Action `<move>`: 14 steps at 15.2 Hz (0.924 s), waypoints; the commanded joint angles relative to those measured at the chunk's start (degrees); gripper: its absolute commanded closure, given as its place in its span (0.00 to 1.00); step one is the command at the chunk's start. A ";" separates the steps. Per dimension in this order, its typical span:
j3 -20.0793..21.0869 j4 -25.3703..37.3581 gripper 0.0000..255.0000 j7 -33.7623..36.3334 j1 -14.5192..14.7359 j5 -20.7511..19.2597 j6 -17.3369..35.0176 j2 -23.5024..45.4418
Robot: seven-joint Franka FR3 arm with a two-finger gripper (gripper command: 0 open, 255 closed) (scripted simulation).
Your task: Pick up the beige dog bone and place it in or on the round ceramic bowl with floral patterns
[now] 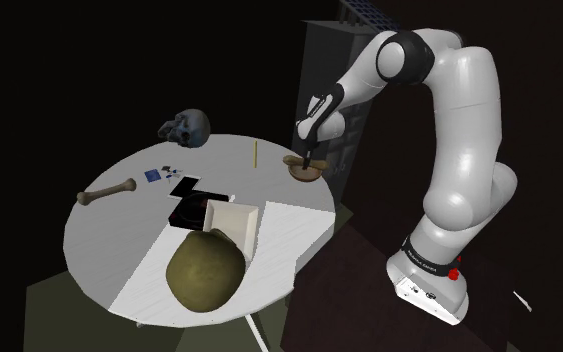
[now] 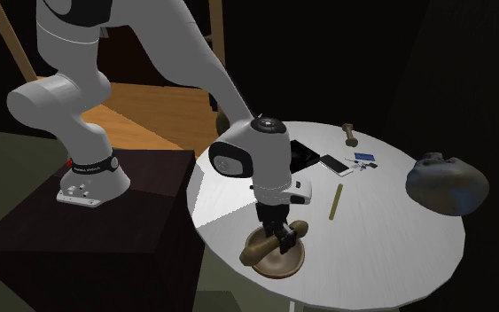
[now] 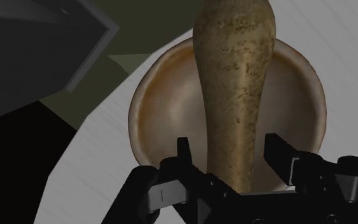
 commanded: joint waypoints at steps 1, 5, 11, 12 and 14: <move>-0.01 0.01 0.00 0.00 -0.01 0.00 -0.01 0.02; -0.01 -0.03 0.00 0.00 -0.01 0.00 0.01 0.01; -0.87 -2.44 0.00 0.61 0.84 -0.86 -4.69 -7.11; -0.87 -2.43 0.00 0.61 0.84 -0.86 -4.70 -7.11; -0.87 -2.43 0.00 0.61 0.84 -0.86 -4.70 -7.11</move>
